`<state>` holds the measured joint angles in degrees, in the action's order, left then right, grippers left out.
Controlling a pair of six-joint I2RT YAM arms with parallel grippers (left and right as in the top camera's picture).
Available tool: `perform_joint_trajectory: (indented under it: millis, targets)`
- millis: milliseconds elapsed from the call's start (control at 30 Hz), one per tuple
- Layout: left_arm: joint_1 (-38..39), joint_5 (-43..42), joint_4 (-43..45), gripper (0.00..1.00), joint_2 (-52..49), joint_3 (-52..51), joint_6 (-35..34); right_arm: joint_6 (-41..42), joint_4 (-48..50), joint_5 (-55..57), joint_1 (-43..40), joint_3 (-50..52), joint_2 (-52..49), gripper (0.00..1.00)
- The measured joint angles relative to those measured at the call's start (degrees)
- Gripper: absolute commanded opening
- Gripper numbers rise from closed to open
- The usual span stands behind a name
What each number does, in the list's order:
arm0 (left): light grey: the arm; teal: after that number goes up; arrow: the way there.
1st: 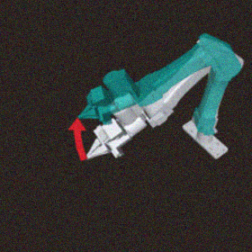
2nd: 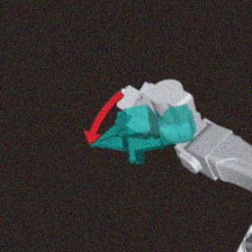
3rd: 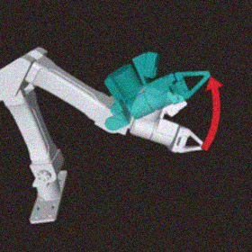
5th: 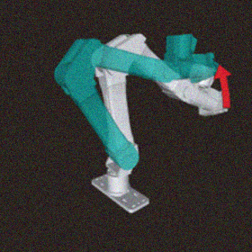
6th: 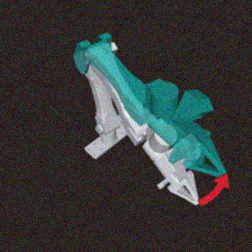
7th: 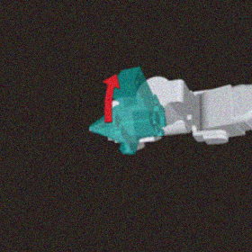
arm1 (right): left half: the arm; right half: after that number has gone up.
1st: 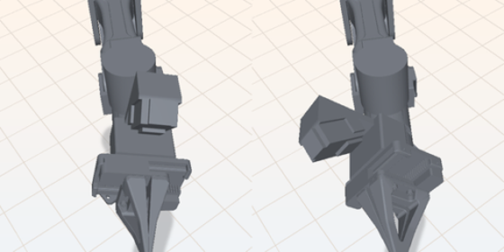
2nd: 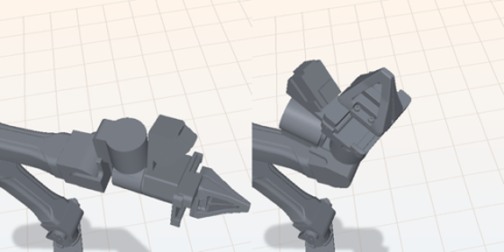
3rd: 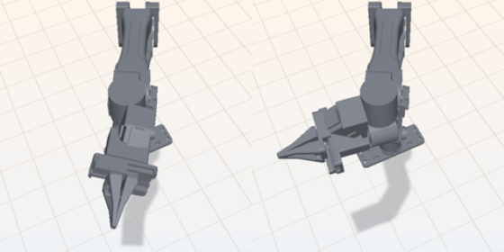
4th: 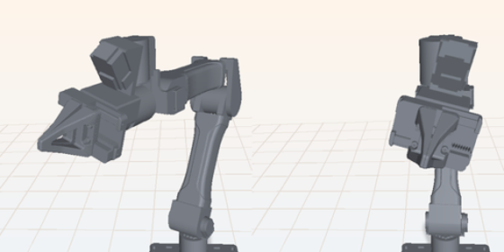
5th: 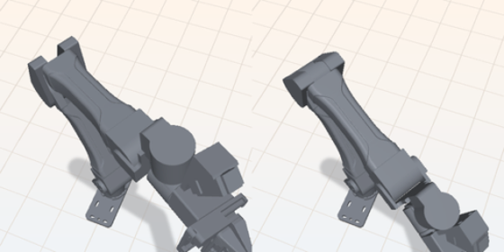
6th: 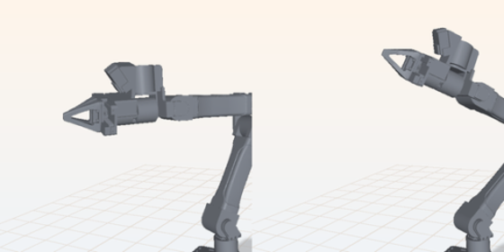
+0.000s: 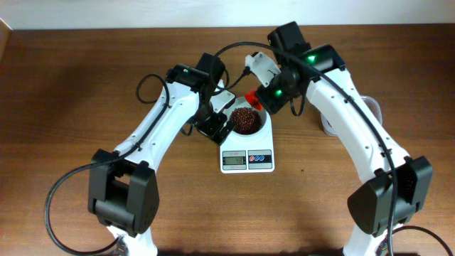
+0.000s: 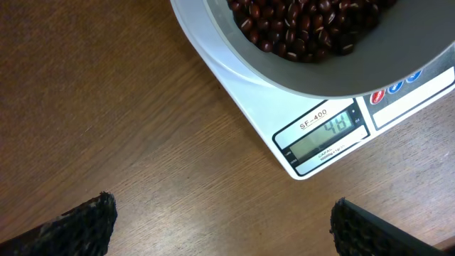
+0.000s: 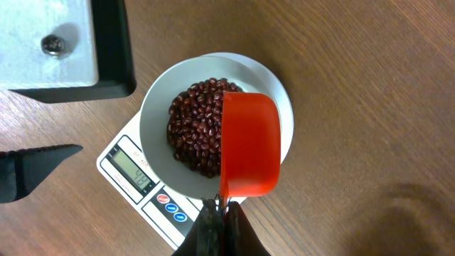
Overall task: Scoop item into bowl and weigh 50g on scale
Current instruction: 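Carry scoop with right gripper over the bowl, then tip a few beans from the red scoop into the bowl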
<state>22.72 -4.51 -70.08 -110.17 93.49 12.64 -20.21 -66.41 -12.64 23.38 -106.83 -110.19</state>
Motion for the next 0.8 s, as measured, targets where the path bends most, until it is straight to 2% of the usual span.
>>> perform_joint_trajectory:
  millis: [367,567,800]
  targets:
    - [0.0,0.0,0.02,0.99,0.0,0.0,0.02,-3.43,1.2,-0.39,0.83,-0.11,0.0,0.04]
    - [0.0,0.0,0.0,0.99,0.0,0.0,0.0,-0.94,2.21,3.19,1.11,-0.11,0.0,0.04]
    - [0.0,0.0,0.0,0.99,0.0,0.0,0.0,-1.99,1.11,2.54,1.38,-0.13,0.0,0.04]
